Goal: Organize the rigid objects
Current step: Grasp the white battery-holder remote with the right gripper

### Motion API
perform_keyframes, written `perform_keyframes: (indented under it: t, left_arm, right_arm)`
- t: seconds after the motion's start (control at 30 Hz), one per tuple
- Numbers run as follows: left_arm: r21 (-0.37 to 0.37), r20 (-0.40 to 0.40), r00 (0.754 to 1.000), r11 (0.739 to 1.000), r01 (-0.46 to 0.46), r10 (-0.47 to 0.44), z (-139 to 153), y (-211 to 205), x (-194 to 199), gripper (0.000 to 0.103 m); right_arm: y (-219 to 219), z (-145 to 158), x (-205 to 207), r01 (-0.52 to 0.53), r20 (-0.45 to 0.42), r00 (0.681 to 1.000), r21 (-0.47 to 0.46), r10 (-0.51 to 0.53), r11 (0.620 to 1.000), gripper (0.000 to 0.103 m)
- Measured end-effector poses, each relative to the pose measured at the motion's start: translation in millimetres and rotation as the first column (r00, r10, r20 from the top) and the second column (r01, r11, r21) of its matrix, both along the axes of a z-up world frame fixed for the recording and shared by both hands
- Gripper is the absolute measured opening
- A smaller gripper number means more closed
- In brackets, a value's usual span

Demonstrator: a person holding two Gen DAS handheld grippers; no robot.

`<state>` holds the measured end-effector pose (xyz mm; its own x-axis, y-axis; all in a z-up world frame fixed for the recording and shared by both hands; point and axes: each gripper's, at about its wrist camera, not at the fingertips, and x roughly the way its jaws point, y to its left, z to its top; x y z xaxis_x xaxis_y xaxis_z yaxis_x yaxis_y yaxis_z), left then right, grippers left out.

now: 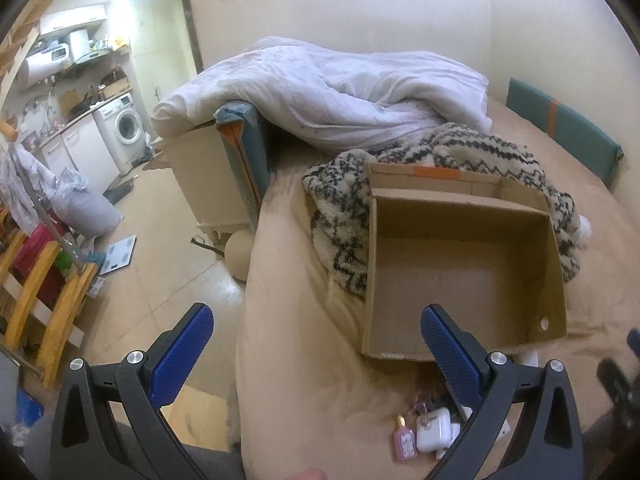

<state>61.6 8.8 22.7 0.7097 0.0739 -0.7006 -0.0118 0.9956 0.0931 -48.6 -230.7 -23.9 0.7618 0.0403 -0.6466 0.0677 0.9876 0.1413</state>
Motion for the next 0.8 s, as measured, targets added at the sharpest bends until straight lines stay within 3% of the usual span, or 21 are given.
perform_keyframes:
  t: [0.1, 0.2, 0.33, 0.6, 0.67, 0.7, 0.73, 0.8]
  left_arm:
    - [-0.015, -0.017, 1.000, 1.000, -0.020, 0.019, -4.8, 6.1, 4.5, 0.103]
    - [-0.032, -0.080, 0.996, 0.999, -0.029, 0.027, -18.8, 9.8, 8.0, 0.103]
    - [-0.039, -0.183, 0.983, 0.999, -0.036, 0.028, -40.2, 11.2, 13.9, 0.103]
    - [-0.097, -0.301, 0.952, 0.991, -0.093, 0.060, -58.9, 23.9, 19.9, 0.103]
    - [-0.118, -0.322, 0.945, 0.987, -0.105, 0.062, -60.9, 27.6, 20.7, 0.103]
    - [-0.128, -0.332, 0.941, 0.986, -0.109, 0.061, -61.5, 28.9, 20.4, 0.103]
    - [-0.135, -0.340, 0.939, 0.984, -0.112, 0.060, -62.3, 30.0, 20.7, 0.103]
    - [-0.137, -0.350, 0.935, 0.984, -0.116, 0.062, -63.1, 31.0, 21.0, 0.103]
  right_arm:
    - [-3.9, -8.7, 7.8, -0.018, -0.062, 0.998, 0.046, 0.021, 0.999, 0.103]
    - [-11.4, -25.9, 22.3, -0.027, -0.180, 0.983, 0.117, 0.047, 0.993, 0.103]
    - [-15.3, -54.9, 41.9, -0.034, -0.359, 0.928, 0.186, 0.100, 0.982, 0.103]
    - [3.6, -93.4, 72.7, -0.115, -0.515, 0.834, 0.186, 0.197, 0.976, 0.103]
    - [17.1, -105.0, 81.2, -0.163, -0.555, 0.802, 0.148, 0.219, 0.975, 0.094]
    - [25.2, -110.7, 84.4, -0.190, -0.579, 0.784, 0.120, 0.224, 0.974, 0.083]
    - [32.6, -116.0, 87.1, -0.215, -0.599, 0.767, 0.098, 0.230, 0.972, 0.079]
    - [46.6, -124.1, 89.9, -0.253, -0.618, 0.746, 0.082, 0.249, 0.964, 0.078]
